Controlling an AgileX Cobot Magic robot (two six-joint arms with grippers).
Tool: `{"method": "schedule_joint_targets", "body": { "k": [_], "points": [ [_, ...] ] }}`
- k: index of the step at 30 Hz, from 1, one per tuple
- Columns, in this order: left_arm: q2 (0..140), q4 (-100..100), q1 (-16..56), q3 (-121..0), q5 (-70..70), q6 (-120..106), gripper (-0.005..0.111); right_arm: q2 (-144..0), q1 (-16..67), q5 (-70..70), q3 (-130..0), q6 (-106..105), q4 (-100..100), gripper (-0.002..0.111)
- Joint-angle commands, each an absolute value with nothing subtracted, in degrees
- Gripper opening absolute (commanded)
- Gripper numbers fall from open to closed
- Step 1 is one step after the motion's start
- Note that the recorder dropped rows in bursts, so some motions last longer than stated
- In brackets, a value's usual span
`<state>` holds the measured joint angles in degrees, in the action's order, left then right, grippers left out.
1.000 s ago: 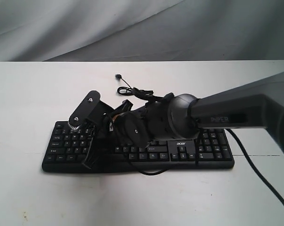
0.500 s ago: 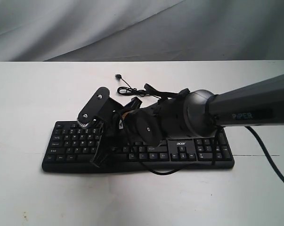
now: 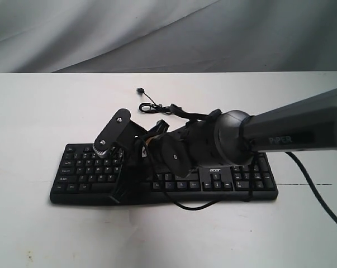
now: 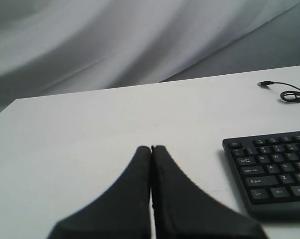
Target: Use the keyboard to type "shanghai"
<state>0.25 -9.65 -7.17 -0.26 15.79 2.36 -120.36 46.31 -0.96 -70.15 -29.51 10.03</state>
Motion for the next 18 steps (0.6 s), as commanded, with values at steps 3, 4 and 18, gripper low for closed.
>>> {"method": "schedule_joint_targets", "body": {
  "k": [3, 4, 18],
  "points": [
    [0.0, -9.55, -6.75, 0.0, 15.22, 2.62, 0.0, -120.21, 46.22, -0.62, -69.81, -29.33, 9.81, 0.0],
    [0.0, -9.55, -6.75, 0.0, 15.22, 2.62, 0.0, -120.21, 46.22, -0.62, -69.81, -29.33, 9.81, 0.0],
    [0.0, -9.55, -6.75, 0.0, 15.22, 2.62, 0.0, -121.27, 46.22, -0.8, -70.1, -29.14, 9.92, 0.0]
  ]
}}
